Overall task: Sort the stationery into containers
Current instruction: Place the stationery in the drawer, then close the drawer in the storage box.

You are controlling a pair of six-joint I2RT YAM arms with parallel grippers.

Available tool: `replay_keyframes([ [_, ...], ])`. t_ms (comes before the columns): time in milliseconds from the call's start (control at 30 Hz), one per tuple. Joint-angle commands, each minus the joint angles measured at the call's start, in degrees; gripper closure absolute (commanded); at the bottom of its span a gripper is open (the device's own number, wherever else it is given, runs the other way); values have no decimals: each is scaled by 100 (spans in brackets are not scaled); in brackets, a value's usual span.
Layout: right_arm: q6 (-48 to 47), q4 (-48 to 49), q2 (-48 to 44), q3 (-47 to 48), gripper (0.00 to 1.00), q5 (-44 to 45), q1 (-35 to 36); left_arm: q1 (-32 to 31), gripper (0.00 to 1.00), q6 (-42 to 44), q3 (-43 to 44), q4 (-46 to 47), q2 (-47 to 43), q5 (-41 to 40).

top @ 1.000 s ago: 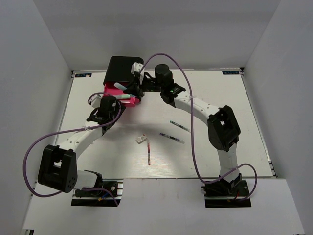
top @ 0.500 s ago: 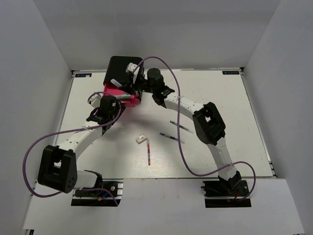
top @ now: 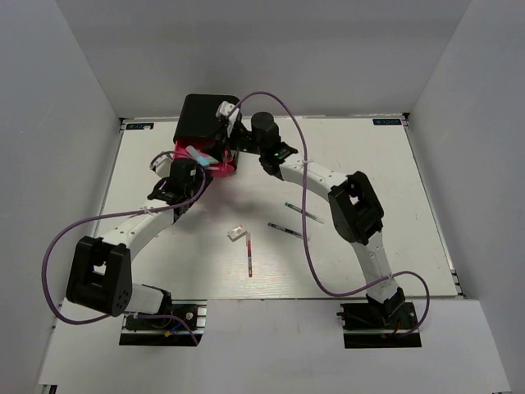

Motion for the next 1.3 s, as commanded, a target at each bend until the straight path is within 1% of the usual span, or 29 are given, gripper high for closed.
replay_keyframes([
  [0, 365, 252, -807, -201, 44, -222, -119, 32, 22, 129, 292, 369, -17, 18],
  [33, 418, 313, -1078, -429, 44, -196, -172, 32, 23, 130, 292, 421, -17, 18],
  [67, 418, 392, -1168, -536, 44, -204, -216, 32, 23, 182, 292, 483, -17, 18],
  [100, 418, 454, -1255, -798, 44, -196, -347, 32, 23, 182, 292, 483, -17, 18],
  [167, 542, 542, -1597, -1281, 44, -187, -392, 32, 23, 252, 292, 624, -17, -43],
  [200, 541, 551, -1669, -1397, 44, -196, -549, 32, 23, 253, 292, 685, -17, -43],
  [233, 507, 560, -1930, -1633, 44, -213, -585, 32, 23, 305, 292, 685, -17, -96],
  [267, 480, 551, -1933, -1905, 44, -196, -646, 32, 23, 305, 370, 685, -17, -96],
  [300, 489, 569, -2185, -2047, 44, -222, -777, 32, 23, 305, 458, 685, 62, -96],
  [333, 489, 560, -2266, -2449, 44, -248, -831, 32, 23, 305, 459, 685, 62, -148],
  [400, 278, 551, -2573, -2732, 44, -309, -1041, 32, 23, 358, 643, 685, 133, -149],
  [433, 243, 534, -2653, -3082, 44, -327, -1068, 32, 23, 358, 696, 633, 281, -201],
  [467, 112, 507, -2845, -3199, 44, -336, -1138, 32, 22, 358, 696, 633, 334, -202],
  [633, -205, 244, -3172, -3770, 43, -424, -1569, 32, 22, 358, 1214, 510, 765, -202],
  [767, -267, 182, -3488, -4279, 43, -503, -1859, 32, 22, 244, 1355, 510, 950, -202],
  [933, -250, 173, -3787, -4667, 43, -547, -2157, 32, 22, 244, 1557, 562, 1152, -202],
  [1267, -425, 24, -4025, -4957, 43, -644, -2483, 32, 22, 138, 2006, 615, 1583, -140],
])
